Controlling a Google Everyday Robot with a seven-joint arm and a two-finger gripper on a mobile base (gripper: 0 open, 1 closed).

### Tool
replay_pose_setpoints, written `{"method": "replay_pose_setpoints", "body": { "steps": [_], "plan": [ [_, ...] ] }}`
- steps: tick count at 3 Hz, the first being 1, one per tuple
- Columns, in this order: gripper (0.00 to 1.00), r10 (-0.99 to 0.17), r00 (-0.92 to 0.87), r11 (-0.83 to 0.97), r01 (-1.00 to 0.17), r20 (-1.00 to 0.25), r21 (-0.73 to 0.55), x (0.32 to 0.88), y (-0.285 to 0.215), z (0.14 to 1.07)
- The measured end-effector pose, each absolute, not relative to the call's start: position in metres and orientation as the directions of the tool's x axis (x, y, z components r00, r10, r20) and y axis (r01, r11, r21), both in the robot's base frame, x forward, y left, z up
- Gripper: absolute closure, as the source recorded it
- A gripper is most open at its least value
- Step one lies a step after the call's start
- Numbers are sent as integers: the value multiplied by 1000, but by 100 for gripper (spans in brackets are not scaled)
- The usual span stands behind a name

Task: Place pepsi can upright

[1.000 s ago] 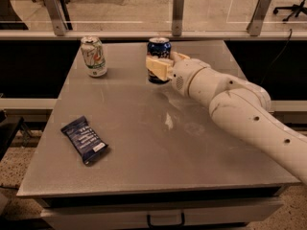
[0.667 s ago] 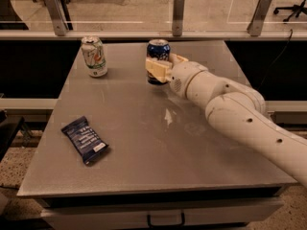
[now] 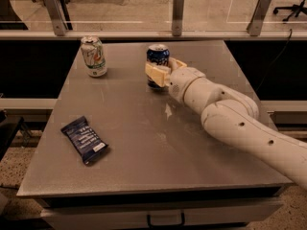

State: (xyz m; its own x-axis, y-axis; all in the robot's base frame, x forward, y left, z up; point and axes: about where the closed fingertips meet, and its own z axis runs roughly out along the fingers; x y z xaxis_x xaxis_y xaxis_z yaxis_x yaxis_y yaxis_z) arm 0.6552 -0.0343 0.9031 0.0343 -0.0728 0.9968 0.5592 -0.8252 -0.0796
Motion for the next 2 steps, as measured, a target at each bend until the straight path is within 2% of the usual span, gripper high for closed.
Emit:
{"method": "replay_pose_setpoints", "body": {
  "steps": [2],
  "plan": [
    [41, -64, 4, -828, 558, 998, -55, 654, -31, 899]
  ]
}}
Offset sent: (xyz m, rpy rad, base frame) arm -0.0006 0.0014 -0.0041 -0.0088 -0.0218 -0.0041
